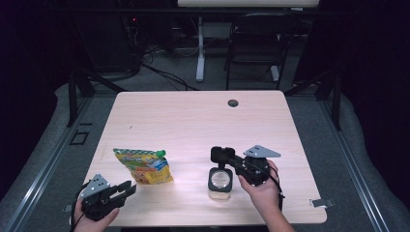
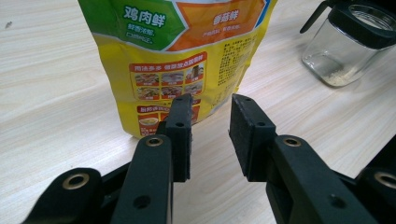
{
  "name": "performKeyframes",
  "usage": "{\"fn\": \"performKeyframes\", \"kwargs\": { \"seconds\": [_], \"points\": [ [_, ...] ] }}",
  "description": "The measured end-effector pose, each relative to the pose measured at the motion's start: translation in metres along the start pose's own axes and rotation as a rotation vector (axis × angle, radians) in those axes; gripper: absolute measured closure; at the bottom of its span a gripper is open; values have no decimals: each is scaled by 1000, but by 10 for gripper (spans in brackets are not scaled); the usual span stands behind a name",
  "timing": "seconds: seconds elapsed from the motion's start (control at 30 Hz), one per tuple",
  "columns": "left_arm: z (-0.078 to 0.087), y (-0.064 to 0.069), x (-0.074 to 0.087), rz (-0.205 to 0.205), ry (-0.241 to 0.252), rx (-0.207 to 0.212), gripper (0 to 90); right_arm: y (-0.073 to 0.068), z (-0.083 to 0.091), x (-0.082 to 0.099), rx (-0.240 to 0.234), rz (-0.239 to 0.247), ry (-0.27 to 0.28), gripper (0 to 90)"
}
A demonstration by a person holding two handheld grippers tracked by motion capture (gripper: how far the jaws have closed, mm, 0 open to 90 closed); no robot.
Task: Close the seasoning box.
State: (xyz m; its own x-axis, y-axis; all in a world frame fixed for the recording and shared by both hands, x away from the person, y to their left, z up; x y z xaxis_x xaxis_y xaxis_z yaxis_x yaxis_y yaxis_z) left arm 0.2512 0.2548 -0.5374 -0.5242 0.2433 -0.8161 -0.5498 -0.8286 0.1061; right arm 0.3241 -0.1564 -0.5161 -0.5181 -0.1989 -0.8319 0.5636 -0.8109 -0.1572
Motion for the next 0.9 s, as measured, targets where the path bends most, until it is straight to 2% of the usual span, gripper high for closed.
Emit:
{"fn": "performKeyframes", "kwargs": {
  "seconds": [0.23,0.3,0.43,0.67,0.77,0.9],
  "points": [
    [1,-2,0,2,-7,-7,677,2,-3,-1,-6,-3,5,761],
    [1,-2,0,6,8,-11,668,1,-2,-1,-4,-3,9,754],
    [2,-4,0,9,7,-19,664,-1,2,-1,0,12,11,716],
    [4,-7,-2,12,14,-30,648,-4,22,-2,12,31,32,700],
    [5,-8,-3,22,24,-27,605,-7,30,-4,9,36,57,696],
    [9,-12,-8,29,32,-47,597,-13,36,-7,1,58,62,695]
  ]
}}
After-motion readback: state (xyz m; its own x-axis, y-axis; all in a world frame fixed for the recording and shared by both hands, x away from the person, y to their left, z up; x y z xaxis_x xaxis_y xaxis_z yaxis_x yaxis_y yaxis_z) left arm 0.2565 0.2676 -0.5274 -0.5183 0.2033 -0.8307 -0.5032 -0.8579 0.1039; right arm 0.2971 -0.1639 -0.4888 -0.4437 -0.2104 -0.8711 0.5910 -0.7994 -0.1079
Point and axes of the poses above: each handheld gripper's, and its own axes: z roughly backward along the jaws, x roughly out of its underside, y roughly to its right, the point moved 3 cm from there along -z, roughly forward along the jaws, and after that the axes turned 3 degrees about -x, right-handed, at the moved point
